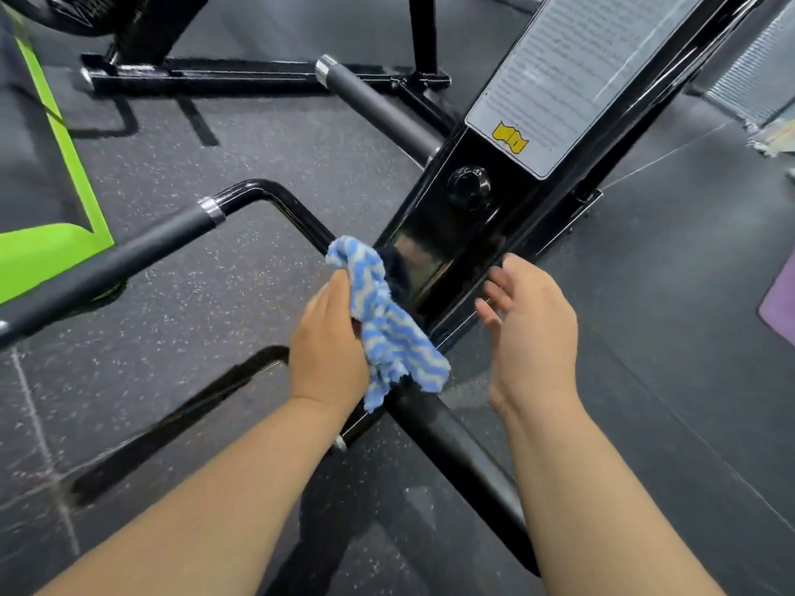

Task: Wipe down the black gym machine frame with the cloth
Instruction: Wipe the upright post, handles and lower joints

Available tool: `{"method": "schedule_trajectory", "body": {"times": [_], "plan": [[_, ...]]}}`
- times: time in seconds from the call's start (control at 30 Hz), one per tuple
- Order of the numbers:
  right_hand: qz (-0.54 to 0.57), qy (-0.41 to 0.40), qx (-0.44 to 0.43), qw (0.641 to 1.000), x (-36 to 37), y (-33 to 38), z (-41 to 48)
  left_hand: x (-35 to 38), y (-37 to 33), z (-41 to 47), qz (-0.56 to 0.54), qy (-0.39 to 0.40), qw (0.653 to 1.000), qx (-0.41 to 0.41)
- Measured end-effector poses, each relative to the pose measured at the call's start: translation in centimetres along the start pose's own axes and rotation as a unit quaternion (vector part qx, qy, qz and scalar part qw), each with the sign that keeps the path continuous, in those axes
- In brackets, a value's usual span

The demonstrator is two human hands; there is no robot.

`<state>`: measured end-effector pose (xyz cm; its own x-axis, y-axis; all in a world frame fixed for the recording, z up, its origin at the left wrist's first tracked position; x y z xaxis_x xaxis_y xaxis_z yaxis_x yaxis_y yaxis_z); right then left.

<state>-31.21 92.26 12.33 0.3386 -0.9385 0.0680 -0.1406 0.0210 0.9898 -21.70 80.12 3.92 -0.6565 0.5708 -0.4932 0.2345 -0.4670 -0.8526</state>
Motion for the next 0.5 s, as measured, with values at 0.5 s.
{"method": "schedule_trajectory", "body": {"times": [0.5], "plan": [[0.012, 0.117, -0.023, 0.993, 1.3, -1.4, 1.1, 2.9, -3.5, 1.5, -0.028, 0.022, 0.999, -0.034]]}}
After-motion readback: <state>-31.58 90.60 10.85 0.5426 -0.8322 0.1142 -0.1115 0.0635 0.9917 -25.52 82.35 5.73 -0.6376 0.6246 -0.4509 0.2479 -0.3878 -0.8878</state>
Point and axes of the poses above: each hand's wrist, its own z-axis towards the middle knuckle, its own x-axis out of the palm, y = z × x, the point moved 3 cm from there along z, towards the middle knuckle, and after that the axes turned 11 degrees about y, right-handed, at the moved point
